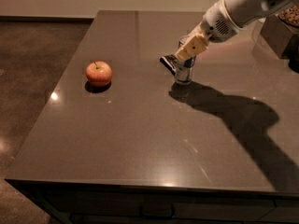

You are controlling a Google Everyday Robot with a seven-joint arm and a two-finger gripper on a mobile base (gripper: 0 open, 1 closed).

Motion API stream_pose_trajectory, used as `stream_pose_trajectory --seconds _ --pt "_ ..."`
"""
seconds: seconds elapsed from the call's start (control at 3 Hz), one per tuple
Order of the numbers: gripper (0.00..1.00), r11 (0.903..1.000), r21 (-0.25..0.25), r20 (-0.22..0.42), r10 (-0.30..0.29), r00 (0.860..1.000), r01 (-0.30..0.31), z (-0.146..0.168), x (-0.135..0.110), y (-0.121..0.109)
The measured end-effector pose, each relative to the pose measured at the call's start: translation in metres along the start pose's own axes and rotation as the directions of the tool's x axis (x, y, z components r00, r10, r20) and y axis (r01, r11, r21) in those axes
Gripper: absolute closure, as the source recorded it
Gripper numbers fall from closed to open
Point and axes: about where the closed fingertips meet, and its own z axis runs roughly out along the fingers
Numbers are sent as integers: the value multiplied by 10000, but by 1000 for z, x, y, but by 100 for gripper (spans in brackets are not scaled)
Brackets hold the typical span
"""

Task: Move redbull can near rxbar chocolate

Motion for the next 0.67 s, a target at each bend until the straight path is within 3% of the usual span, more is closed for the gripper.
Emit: stream_pose_trajectory --seconds 0.67 --pt "15 9997 60 81 246 9997 -247 7 7 -9"
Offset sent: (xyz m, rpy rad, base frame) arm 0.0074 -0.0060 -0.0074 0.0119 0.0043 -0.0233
